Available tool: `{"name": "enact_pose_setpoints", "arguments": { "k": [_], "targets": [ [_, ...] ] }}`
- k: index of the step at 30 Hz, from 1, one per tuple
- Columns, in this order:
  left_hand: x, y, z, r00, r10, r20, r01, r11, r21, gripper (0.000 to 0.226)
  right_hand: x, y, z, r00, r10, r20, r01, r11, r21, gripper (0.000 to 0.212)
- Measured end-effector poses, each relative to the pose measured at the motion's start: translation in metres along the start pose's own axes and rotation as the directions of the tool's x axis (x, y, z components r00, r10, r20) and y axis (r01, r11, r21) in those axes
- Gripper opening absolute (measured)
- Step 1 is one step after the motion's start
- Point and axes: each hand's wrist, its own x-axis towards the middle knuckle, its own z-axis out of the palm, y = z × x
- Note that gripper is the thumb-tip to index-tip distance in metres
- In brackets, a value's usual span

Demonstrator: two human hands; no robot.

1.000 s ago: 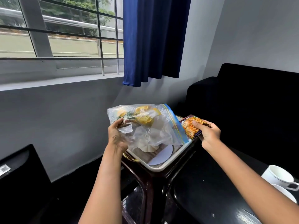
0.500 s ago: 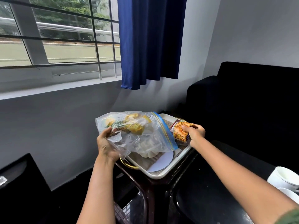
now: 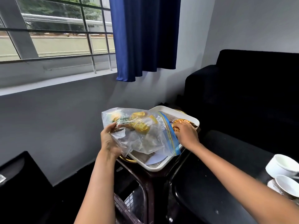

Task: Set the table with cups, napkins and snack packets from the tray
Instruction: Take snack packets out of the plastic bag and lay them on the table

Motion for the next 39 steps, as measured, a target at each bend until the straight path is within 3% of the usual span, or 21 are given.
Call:
{"name": "enact_pose_setpoints", "arguments": {
  "k": [4, 7, 8, 10, 12, 13, 16, 20, 24, 28, 30, 34, 39],
  "targets": [
    [0.0, -0.001, 0.002, 1.0, -0.024, 0.008, 0.024, 1.0, -0.011, 0.029, 0.011, 0.016, -0.003, 0.984, 0.05, 0.17, -0.035, 0.995, -0.091, 0.05],
    [0.0, -0.003, 0.002, 0.999, -0.047, 0.018, 0.047, 0.999, -0.005, 0.03, 0.016, 0.023, -0.006, 0.956, 0.079, 0.283, -0.043, 0.991, -0.13, 0.054],
    [-0.001, -0.004, 0.002, 0.999, -0.051, 0.019, 0.051, 0.999, 0.002, 0.027, 0.016, 0.022, -0.007, 0.959, 0.082, 0.272, -0.049, 0.991, -0.126, 0.052],
    [-0.001, -0.004, 0.003, 0.998, -0.056, 0.014, 0.056, 0.998, 0.009, 0.022, 0.013, 0.016, -0.008, 0.991, 0.063, 0.114, -0.056, 0.996, -0.065, 0.042],
    [-0.001, -0.004, 0.003, 0.999, -0.051, 0.009, 0.051, 0.999, 0.004, 0.027, 0.007, 0.003, -0.011, 0.994, 0.044, -0.099, -0.027, 0.985, 0.168, 0.026],
    [0.0, -0.004, 0.004, 0.999, -0.05, 0.005, 0.05, 0.999, 0.004, 0.028, 0.005, -0.005, -0.013, 0.991, 0.057, -0.118, -0.012, 0.937, 0.35, 0.019],
    [-0.002, -0.006, 0.005, 0.998, -0.065, -0.001, 0.065, 0.998, -0.003, 0.02, -0.002, -0.028, -0.021, 0.994, 0.08, 0.076, -0.11, 0.668, 0.736, 0.014],
    [-0.005, -0.008, 0.007, 0.998, -0.062, 0.028, 0.062, 0.998, -0.022, 0.029, -0.005, -0.049, -0.03, 0.912, 0.075, 0.403, -0.405, 0.315, 0.858, 0.012],
    [-0.004, -0.01, 0.01, 0.998, -0.04, 0.038, 0.039, 0.999, 0.011, 0.02, -0.009, -0.052, -0.039, 0.822, -0.143, 0.551, -0.539, 0.116, 0.834, 0.022],
    [-0.003, -0.013, 0.014, 1.0, -0.029, 0.008, 0.029, 0.999, 0.019, 0.011, -0.015, -0.044, -0.041, 0.723, -0.288, 0.628, -0.615, 0.146, 0.775, 0.02],
    [-0.005, -0.015, 0.016, 0.998, -0.055, 0.037, 0.053, 0.998, 0.042, 0.012, -0.018, -0.043, -0.039, 0.717, -0.312, 0.623, -0.604, 0.167, 0.779, 0.033],
    [-0.005, -0.019, 0.019, 0.991, -0.111, 0.071, 0.105, 0.99, 0.091, 0.018, -0.026, -0.053, -0.034, 0.778, -0.287, 0.56, -0.507, 0.242, 0.828, 0.05],
    [-0.005, -0.018, 0.02, 0.983, -0.144, 0.113, 0.137, 0.988, 0.074, 0.02, -0.024, -0.063, -0.031, 0.907, -0.082, 0.414, -0.377, 0.283, 0.882, 0.028]
  ]
}}
